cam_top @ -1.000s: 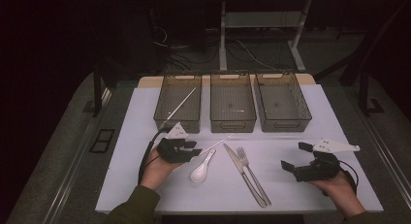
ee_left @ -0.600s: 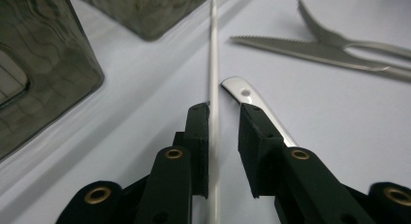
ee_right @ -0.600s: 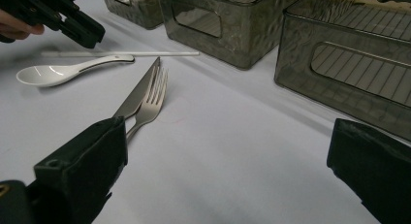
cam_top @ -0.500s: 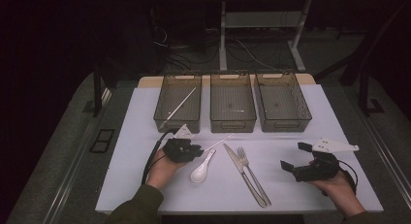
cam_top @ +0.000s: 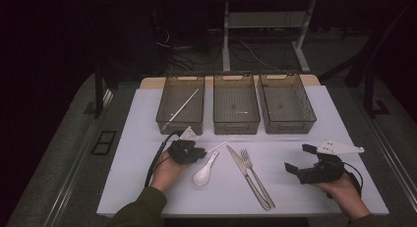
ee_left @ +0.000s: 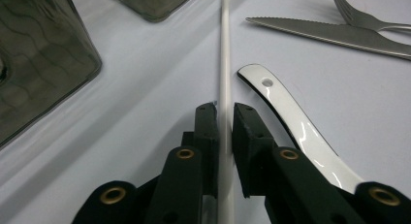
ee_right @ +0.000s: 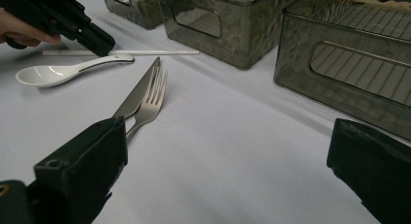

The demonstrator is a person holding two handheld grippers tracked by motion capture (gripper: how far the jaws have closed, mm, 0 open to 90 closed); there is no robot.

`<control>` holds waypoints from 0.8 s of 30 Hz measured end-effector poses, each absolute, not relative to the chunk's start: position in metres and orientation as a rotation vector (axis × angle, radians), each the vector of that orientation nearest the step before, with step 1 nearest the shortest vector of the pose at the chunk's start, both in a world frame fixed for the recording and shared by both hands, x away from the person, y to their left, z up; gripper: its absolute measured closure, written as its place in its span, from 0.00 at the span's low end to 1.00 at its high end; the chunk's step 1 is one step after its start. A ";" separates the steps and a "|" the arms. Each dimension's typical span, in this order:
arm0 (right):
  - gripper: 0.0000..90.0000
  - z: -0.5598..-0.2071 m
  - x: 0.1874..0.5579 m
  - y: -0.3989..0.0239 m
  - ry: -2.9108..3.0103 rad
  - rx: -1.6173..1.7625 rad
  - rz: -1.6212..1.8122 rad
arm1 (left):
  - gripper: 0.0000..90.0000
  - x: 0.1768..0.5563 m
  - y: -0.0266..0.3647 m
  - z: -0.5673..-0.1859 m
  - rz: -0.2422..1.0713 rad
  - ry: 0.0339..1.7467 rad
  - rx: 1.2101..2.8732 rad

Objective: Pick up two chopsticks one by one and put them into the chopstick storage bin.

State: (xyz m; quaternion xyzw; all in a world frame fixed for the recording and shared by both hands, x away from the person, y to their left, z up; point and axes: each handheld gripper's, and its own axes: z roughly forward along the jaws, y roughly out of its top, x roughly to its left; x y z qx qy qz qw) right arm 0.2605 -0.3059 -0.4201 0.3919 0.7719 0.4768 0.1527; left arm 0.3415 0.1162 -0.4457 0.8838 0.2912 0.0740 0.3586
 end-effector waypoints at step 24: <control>0.01 -0.420 0.260 -0.306 2.215 1.121 1.367 | 0.94 0.342 0.119 -0.444 0.174 0.722 2.286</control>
